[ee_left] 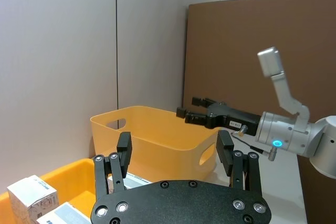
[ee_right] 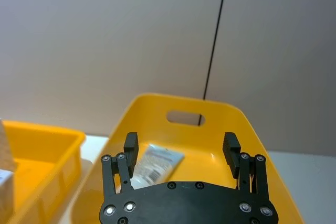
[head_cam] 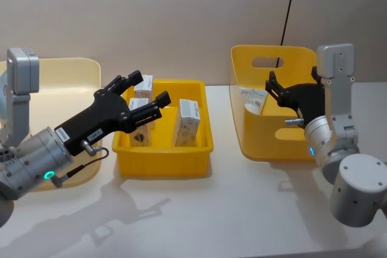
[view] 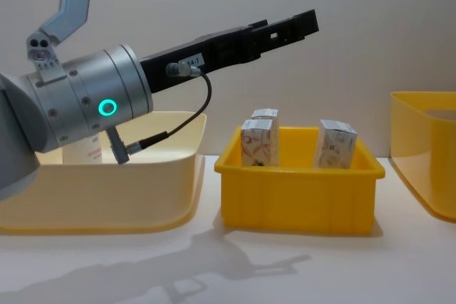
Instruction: Bimanual collaborative sorting of washing and personal care products
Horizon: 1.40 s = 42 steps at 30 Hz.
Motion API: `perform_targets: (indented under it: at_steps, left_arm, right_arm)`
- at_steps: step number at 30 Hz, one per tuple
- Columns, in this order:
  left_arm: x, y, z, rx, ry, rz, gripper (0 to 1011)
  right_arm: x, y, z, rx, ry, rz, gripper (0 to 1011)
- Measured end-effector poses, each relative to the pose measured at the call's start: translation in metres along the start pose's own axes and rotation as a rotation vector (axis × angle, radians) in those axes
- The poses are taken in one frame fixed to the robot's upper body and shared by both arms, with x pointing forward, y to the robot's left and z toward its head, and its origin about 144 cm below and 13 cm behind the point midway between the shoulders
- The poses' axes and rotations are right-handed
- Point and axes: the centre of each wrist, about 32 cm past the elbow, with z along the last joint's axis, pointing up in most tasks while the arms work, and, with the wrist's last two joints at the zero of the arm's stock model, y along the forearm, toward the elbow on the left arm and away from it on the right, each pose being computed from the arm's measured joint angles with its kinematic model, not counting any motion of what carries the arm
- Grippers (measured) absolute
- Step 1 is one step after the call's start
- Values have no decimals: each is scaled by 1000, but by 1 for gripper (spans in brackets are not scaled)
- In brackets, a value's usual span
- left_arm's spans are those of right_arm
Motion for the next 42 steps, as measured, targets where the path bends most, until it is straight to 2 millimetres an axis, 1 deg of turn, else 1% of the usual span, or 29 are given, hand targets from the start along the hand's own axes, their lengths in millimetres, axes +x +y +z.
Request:
perform_targets:
  at_steps: [9,15,23,32,36,39,42]
  left_arm:
    - [-1,1,0,4,-2,8,1003]
    - [-6,5,-2,34,-25,58,1003]
    - [-15,12,-6,84,-66,143,1003]
    - [-26,20,-10,138,-122,242,1003]
    - [-31,24,-11,160,-148,285,1003]
    - [-35,27,-12,176,-170,319,1003]
    - [-39,29,-14,190,-191,351,1003]
  right_arm:
    - [4,-11,3,125,44,85,1001]
    - [7,-20,5,208,76,152,1001]
    - [4,-25,1,197,79,172,1001]
    - [-10,-50,-21,122,101,284,1001]
    - [-18,-65,-32,81,117,348,1001]
    - [-22,-72,-38,59,126,378,1001]
    - [-24,-76,-40,49,131,392,1001]
